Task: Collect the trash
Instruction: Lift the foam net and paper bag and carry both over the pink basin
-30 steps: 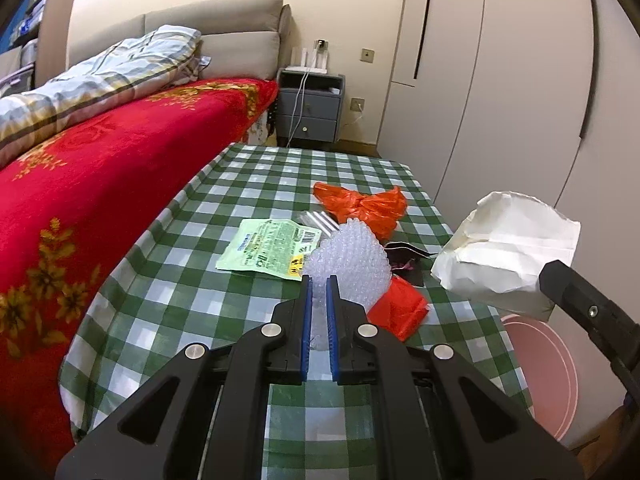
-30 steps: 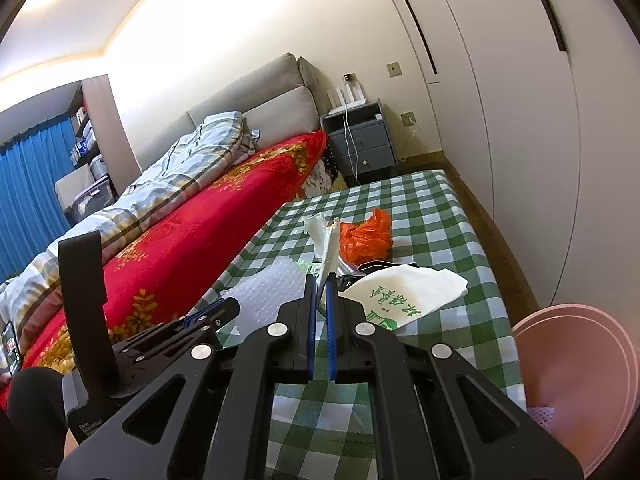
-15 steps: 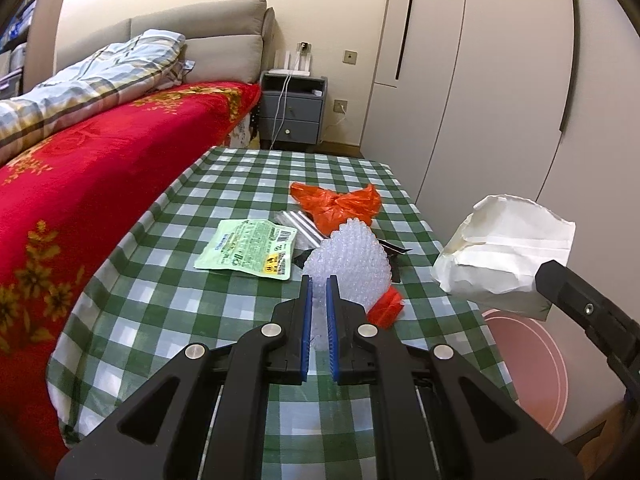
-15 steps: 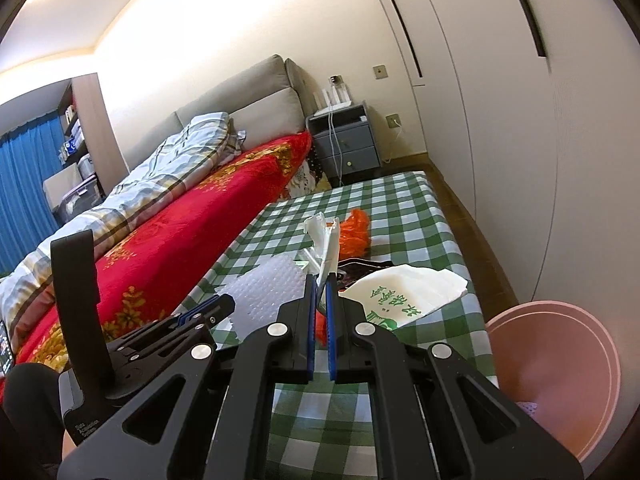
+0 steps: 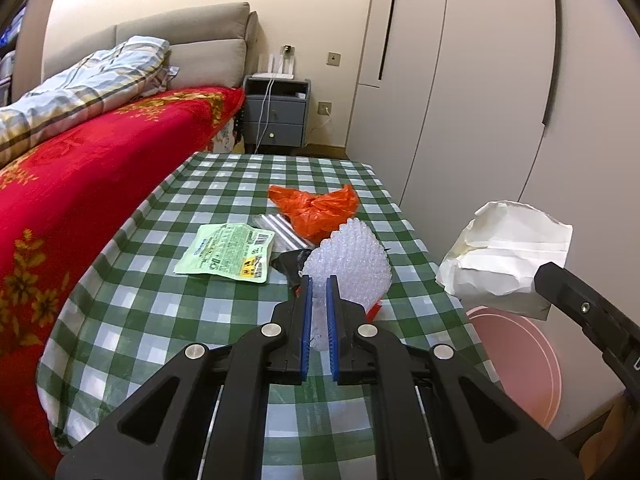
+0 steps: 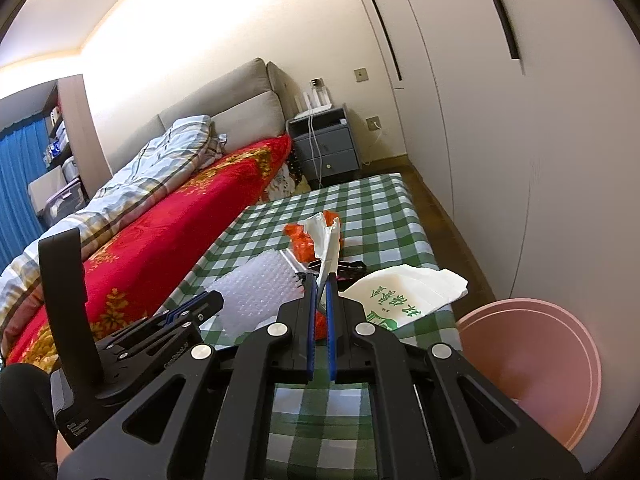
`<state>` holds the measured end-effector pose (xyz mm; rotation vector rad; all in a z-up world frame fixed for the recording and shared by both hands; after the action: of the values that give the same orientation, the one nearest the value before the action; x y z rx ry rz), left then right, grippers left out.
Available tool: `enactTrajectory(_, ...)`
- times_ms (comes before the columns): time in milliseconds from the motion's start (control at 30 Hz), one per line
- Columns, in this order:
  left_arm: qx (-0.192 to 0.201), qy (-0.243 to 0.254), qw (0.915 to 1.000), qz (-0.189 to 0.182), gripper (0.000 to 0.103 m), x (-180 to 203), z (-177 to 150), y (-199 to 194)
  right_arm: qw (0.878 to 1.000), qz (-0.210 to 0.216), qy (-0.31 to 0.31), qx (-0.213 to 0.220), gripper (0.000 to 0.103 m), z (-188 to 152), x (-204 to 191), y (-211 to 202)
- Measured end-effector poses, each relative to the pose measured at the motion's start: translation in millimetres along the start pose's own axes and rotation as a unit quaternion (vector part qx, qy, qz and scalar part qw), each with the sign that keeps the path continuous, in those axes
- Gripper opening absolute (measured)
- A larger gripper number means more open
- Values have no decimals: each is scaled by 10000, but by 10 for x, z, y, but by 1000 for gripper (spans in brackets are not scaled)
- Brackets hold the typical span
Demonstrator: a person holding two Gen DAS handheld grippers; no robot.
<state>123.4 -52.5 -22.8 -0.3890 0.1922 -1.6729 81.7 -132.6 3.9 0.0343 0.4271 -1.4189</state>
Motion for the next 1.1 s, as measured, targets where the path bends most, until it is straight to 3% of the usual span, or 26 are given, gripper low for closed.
enactTrajectory(1100, -107, 45, 9986, -517, 7, 414, -153, 262, 9958, -863, 292, 11, 5, -13, 548, 31)
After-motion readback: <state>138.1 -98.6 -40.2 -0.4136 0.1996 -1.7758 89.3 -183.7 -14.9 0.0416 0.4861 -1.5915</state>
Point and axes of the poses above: each gripper's, at about its wrist camera, not at the fingertips, and y roughly the way its jaws point, x to its right, z to its top, the point moved 8 cm from there along y, roughly the way its jaws point, and after that the axes turned 12 degrees about x, right-handed, at the moved point
